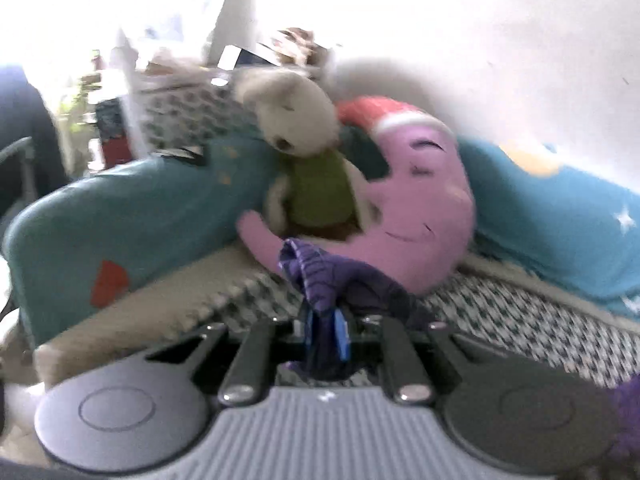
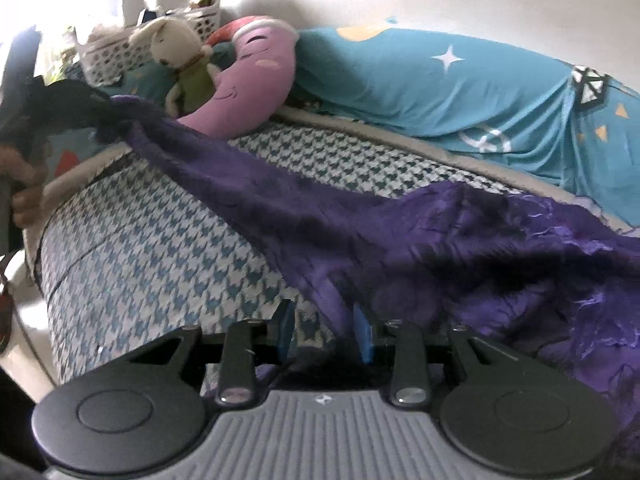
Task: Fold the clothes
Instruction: 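Pull the held corner toward the moon plush with the left tool while the right tool pinches fabric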
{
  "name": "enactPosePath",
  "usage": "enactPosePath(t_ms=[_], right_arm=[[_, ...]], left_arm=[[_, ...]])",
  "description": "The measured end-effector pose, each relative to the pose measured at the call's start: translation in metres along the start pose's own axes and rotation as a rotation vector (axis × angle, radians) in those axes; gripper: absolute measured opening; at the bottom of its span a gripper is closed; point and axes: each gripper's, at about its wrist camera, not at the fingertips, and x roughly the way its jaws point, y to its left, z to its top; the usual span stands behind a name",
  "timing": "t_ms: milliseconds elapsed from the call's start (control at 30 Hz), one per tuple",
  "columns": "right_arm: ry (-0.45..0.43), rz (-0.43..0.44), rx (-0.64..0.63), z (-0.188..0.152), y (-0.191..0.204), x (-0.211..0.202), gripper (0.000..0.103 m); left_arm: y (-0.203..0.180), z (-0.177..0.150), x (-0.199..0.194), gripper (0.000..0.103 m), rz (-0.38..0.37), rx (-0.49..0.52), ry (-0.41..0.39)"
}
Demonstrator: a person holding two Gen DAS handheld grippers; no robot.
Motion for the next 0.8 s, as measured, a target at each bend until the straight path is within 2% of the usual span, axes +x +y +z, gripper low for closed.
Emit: enactPosePath(t_ms=[67,167,233,300,367,500,533,633,800], right_arm=[[-0.002,-0.008,0.014,0.001,-0.002,0.001,0.033],[0.002,-0.016,0.023,0.001,-0.004,0.002,0.033],[0.004,-0.019,0.026,0.002,-0.005,0.002,0.033],[0.003,-0.019,0.026,0.002,-0.004,0.001,0.033],[0.004,-0.017,0.027,0.002,-0.004,0.001,0.033],[0.012,-0.012,0.025,0.002,-0.003,0.002,0.033],[0.014,-0.01,0.023,0.002,-0.002,0.002,0.033],[0.019,-0.01,0.018,0.002,-0.001,0.004,0.033],[0.025,-0.004,0.016,0.002,-0.001,0.005,0.033]], left_arm=[[0.001,-0.001,0.007,0.012,0.017,0.006,0.034],[0.016,-0.003,0.021,0.021,0.044,-0.082,0.127],[0.028,-0.003,0.024,0.023,0.1,-0.124,0.135],[0.04,-0.002,0.026,0.029,0.161,-0.158,0.133],[0.051,-0.002,0.03,0.035,0.17,-0.197,0.141],[0.061,-0.005,0.038,0.044,0.075,-0.249,0.201],[0.06,-0.006,0.041,0.048,0.04,-0.249,0.217],[0.05,-0.012,0.052,0.05,-0.111,-0.234,0.282],[0.014,-0.024,0.061,0.05,-0.276,-0.088,0.346]])
